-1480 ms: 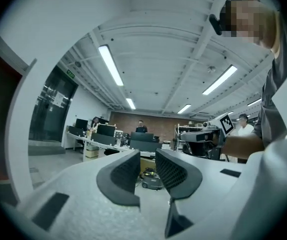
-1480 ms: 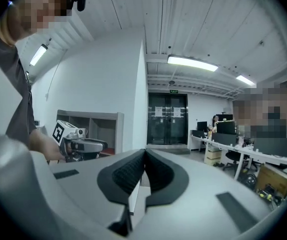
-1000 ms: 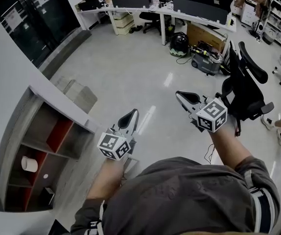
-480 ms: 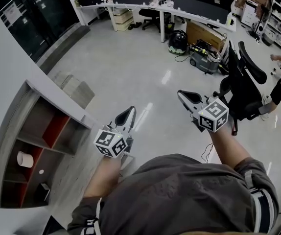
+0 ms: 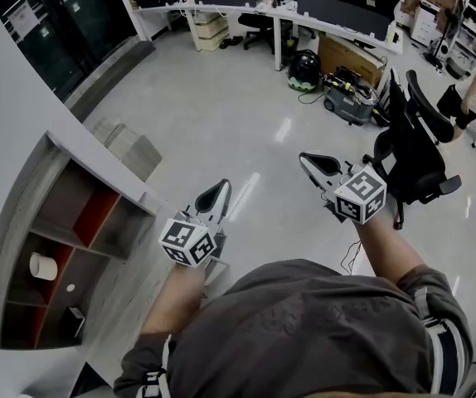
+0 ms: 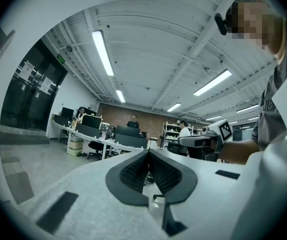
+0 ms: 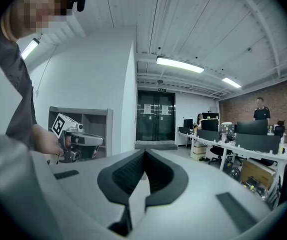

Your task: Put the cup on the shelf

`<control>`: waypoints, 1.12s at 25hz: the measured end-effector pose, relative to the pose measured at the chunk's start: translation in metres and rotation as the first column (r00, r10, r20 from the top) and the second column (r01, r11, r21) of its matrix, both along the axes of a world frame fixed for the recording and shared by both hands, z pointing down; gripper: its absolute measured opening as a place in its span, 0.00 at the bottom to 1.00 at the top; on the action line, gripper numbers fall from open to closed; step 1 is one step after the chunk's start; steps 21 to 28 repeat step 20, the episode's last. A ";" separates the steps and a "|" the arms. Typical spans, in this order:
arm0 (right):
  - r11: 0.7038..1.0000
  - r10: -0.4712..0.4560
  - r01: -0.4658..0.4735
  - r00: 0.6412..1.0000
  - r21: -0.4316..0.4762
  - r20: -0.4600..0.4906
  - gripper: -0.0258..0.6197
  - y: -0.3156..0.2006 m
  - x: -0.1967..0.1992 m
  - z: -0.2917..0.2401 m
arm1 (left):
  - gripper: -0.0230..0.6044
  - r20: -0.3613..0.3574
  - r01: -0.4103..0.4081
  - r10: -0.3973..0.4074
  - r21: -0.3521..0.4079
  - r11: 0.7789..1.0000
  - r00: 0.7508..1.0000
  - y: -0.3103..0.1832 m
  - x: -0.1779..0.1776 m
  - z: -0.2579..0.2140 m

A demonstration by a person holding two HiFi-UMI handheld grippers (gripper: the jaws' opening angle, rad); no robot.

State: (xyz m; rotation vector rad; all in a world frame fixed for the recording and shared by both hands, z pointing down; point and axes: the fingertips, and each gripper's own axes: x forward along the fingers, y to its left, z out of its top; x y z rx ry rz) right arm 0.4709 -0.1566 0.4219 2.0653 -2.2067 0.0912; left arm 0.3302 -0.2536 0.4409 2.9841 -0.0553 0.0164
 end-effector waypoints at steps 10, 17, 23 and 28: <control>1.000 -0.011 0.011 1.000 0.000 -0.005 0.02 -0.001 -0.009 -0.002 | 0.04 -0.004 -0.006 0.006 -0.005 1.000 1.000 0.003 -0.004 0.001; 1.000 -0.016 0.016 1.000 -0.004 -0.006 0.02 0.002 -0.010 -0.002 | 0.04 -0.004 -0.007 0.007 -0.005 1.000 1.000 0.007 -0.004 0.000; 1.000 -0.019 0.019 1.000 -0.007 -0.005 0.02 0.002 -0.011 0.001 | 0.04 -0.004 -0.008 0.008 -0.004 1.000 1.000 0.008 -0.003 0.001; 1.000 -0.019 0.019 1.000 -0.007 -0.005 0.02 0.002 -0.011 0.001 | 0.04 -0.004 -0.008 0.008 -0.004 1.000 1.000 0.008 -0.003 0.001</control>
